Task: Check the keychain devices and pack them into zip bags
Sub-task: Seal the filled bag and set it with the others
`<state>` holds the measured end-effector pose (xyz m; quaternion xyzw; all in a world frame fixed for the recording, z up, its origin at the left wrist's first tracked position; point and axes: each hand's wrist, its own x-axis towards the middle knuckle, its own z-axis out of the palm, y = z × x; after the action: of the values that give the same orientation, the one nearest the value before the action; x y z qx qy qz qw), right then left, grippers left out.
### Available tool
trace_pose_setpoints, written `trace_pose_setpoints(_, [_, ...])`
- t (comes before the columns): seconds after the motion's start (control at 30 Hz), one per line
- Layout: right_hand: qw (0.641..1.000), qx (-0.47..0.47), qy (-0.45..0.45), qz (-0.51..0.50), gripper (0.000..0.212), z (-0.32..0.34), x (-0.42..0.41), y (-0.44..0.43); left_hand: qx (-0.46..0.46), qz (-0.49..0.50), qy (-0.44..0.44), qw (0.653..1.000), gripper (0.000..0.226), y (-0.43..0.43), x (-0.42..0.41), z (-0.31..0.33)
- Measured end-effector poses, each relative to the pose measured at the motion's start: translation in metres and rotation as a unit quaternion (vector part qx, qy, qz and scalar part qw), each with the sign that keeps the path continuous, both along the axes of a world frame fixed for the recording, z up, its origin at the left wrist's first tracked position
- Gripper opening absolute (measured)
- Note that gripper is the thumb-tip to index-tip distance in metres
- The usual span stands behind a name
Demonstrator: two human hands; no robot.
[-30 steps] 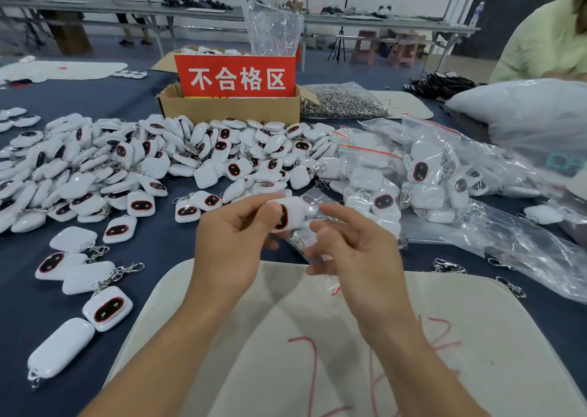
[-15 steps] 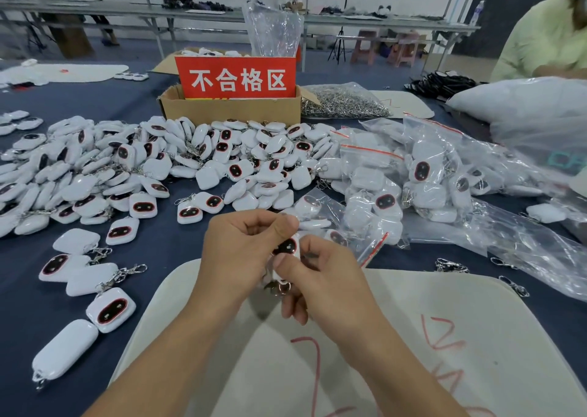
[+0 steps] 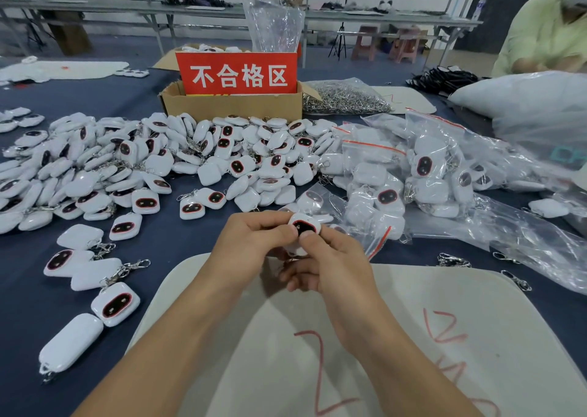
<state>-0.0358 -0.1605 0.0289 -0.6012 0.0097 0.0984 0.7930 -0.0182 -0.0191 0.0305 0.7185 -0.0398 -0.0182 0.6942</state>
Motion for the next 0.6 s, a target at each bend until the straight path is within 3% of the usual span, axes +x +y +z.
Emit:
trace_pose_setpoints(0.37, [0.999, -0.038, -0.014, 0.02, 0.022, 0.0029, 0.0002, -0.0045, -0.013, 0.016, -0.013, 1.0, 0.02, 0.0021, -0.0054, 0.0037])
trace_pose_setpoints(0.6, [0.998, -0.05, -0.011, 0.024, 0.04, 0.0055, -0.0018, -0.0057, -0.007, 0.019, -0.023, 1.0, 0.016, 0.0011, -0.0063, 0.0065])
